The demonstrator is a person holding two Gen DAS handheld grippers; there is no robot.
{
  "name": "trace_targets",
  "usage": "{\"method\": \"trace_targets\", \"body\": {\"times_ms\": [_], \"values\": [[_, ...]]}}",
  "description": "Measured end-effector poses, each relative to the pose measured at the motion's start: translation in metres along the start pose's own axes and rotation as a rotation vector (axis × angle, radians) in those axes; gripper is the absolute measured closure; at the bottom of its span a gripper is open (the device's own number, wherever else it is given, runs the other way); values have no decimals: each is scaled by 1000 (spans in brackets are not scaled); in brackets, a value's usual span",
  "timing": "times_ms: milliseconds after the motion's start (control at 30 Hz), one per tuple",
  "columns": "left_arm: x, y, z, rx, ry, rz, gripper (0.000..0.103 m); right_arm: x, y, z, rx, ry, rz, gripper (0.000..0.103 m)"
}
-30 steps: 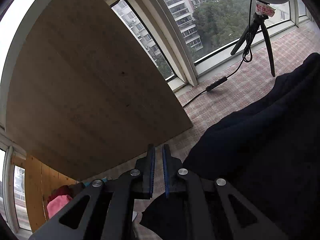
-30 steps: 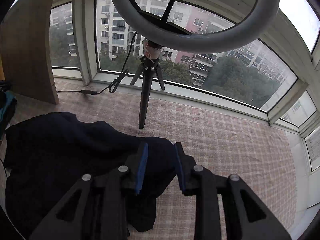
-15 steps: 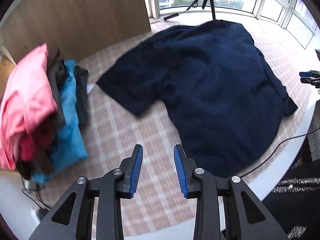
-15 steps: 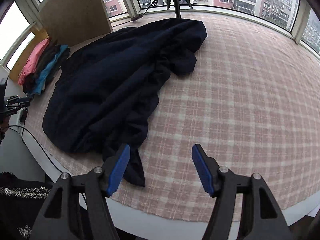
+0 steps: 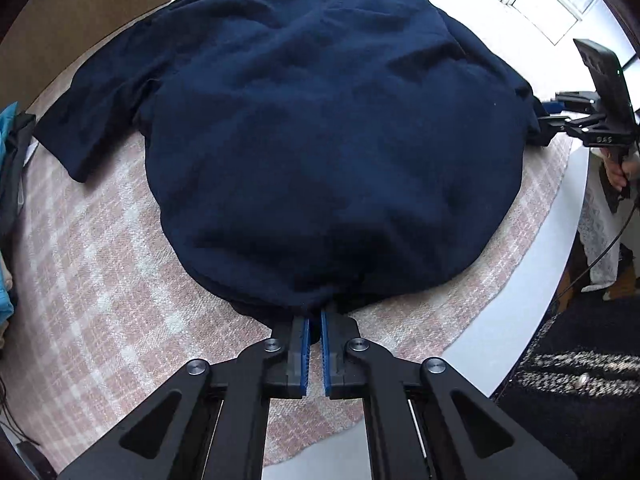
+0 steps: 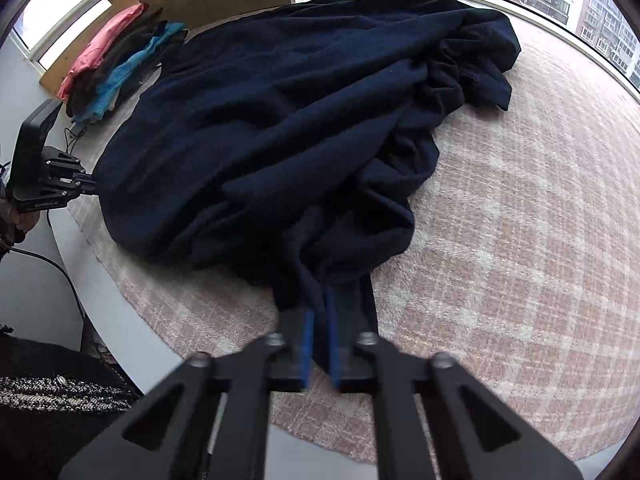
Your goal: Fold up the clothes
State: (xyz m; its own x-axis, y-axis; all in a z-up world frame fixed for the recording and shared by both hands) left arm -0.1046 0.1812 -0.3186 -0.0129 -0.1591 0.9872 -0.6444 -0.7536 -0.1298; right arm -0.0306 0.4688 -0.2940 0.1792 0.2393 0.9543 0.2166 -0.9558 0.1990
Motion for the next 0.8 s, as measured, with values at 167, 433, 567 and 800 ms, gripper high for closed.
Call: {"method": "trace_targets", "body": {"times_ms": [167, 433, 567, 800], "values": [[84, 13, 10, 45, -129, -69, 100, 81, -13, -2, -77, -195, -65, 100], [207, 66, -35, 87, -309, -286, 100, 236, -46, -4, -228, -563, -210, 100], [155, 129, -108, 142, -222, -339, 91, 188, -71, -17, -279, -455, -158, 100], [105, 135, -60, 178, -139, -277, 82, 105, -115, -38, -366, -259, -63, 100]]}}
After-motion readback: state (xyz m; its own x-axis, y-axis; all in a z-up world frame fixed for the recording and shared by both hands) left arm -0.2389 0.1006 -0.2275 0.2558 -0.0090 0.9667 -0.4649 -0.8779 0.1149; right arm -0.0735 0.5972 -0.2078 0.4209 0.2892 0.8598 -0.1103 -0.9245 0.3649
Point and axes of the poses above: each gripper's, at about its wrist camera, not at the fingertips, and x roughly against the way its jaws point, y to its left, z to its underside, the point moved 8 cm from there along -x, roughly the way its jaws point, and after that the axes turned 8 degrees about y, right-handed, at the moved point
